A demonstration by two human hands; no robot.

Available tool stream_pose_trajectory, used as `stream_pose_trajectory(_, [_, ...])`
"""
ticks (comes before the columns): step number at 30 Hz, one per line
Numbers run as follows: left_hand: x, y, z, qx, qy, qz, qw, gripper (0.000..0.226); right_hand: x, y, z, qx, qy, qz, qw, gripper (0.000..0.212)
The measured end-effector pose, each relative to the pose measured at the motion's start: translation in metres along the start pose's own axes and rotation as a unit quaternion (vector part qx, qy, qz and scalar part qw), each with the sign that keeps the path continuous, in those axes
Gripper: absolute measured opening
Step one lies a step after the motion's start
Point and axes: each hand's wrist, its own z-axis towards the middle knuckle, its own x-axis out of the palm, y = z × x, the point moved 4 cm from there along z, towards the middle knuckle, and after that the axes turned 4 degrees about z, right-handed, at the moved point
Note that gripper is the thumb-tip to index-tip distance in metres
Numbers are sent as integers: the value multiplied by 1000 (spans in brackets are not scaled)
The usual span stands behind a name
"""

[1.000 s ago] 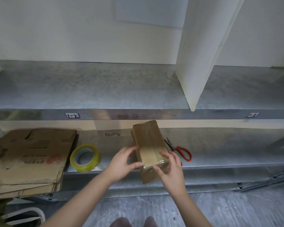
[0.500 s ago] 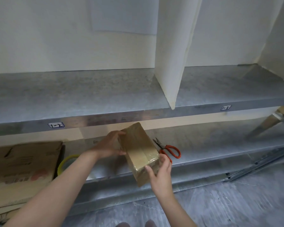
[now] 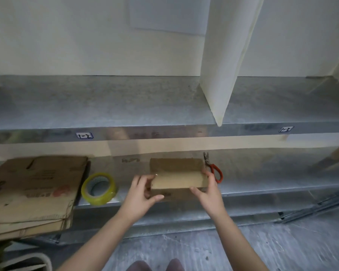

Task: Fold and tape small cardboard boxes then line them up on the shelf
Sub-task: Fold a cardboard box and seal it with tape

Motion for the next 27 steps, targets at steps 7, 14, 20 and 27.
stream_pose_trajectory(7, [-28,0,62,85,135,235,959,63,-13,9,49,-52,51,-139,988,63])
stream_pose_trajectory(14, [-23,7,74,43,171,195,965,108,-10,2,27,-47,-98,-129,986,78])
stream_pose_trajectory(20, [-15,3,41,25,118,139,983,94,7,-8,16,21,-61,94,993,77])
stream_pose_trajectory(27, [13,-14,-4,-61,-64,59,994,83,27,14,34,6,141,57,988,93])
